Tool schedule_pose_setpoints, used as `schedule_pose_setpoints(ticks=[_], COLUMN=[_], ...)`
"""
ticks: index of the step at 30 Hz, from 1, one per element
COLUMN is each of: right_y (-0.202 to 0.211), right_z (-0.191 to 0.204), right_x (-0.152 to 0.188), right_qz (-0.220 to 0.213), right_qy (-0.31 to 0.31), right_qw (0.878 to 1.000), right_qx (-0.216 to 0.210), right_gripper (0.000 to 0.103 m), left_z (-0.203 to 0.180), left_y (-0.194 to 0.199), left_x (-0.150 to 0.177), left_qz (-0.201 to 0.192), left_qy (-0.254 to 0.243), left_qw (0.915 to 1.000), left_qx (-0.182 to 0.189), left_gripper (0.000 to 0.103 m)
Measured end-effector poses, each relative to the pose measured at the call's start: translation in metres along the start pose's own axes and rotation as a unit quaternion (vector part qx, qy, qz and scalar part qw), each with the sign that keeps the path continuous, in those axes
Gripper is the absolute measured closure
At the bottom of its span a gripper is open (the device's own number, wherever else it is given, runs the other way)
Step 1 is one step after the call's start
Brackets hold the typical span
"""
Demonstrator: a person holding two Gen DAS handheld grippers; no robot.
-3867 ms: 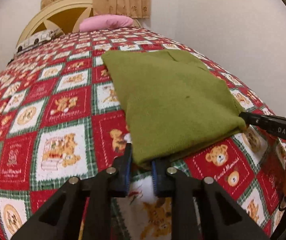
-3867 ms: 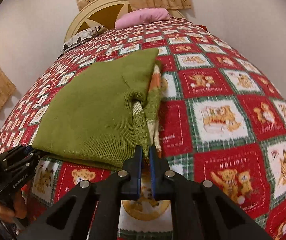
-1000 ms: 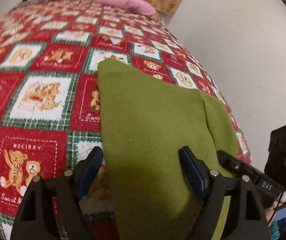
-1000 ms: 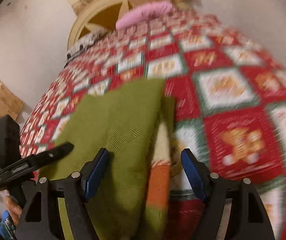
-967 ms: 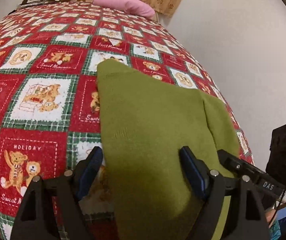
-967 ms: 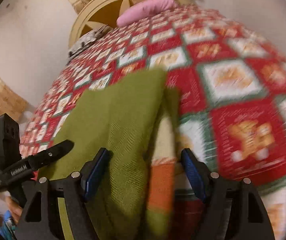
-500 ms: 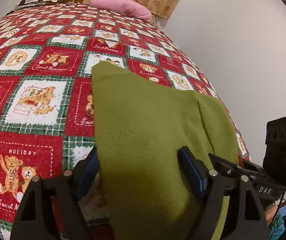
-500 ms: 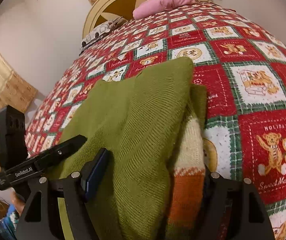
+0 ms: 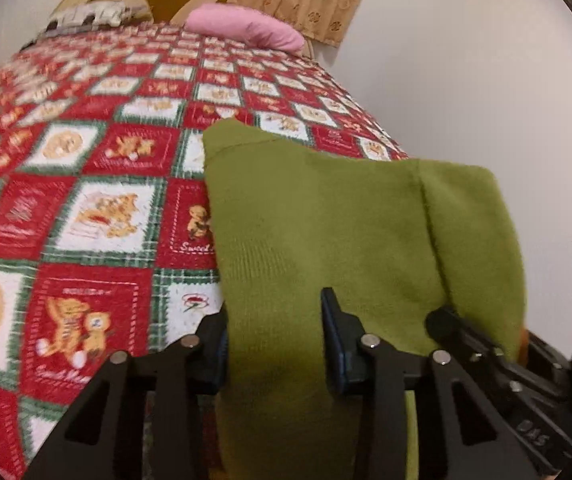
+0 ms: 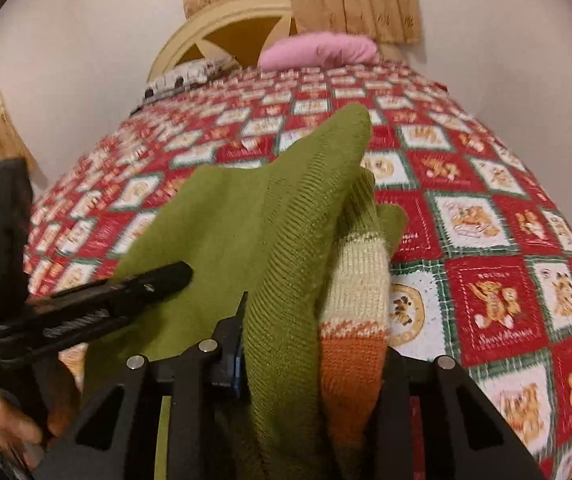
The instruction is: Fold small clothes
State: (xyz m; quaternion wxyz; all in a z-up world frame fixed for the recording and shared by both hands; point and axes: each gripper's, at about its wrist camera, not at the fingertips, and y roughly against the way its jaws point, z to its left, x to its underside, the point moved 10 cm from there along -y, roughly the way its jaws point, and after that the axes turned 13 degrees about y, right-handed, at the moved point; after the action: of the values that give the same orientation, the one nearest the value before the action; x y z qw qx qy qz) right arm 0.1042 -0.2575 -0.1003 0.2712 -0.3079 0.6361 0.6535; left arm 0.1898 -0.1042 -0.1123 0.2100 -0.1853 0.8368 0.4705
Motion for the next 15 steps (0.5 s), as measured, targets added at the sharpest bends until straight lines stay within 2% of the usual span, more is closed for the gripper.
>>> schedule_pose_setpoints(ticks=[9,15], right_y=[0.087,0.141], right_z=[0.034,0.054], right_x=[-0.004,0.007], right_qz=[-0.06,-0.089], right_qy=[-0.027,-0.034], right_qw=[0.998,0.995], right_qx=[0.009,0.017], right_gripper=[0.07,0.07], left_z=[-0.022,-0.034], left_y=[0.069,0.1], left_x=[0.011,0.026], left_qz=[-0.044,-0.062], left_qy=[-0.053,-0.086], left_qw=[0.9975,0.9942], left_qx=[-0.011,-0.02], left_gripper=[0.063,0.064])
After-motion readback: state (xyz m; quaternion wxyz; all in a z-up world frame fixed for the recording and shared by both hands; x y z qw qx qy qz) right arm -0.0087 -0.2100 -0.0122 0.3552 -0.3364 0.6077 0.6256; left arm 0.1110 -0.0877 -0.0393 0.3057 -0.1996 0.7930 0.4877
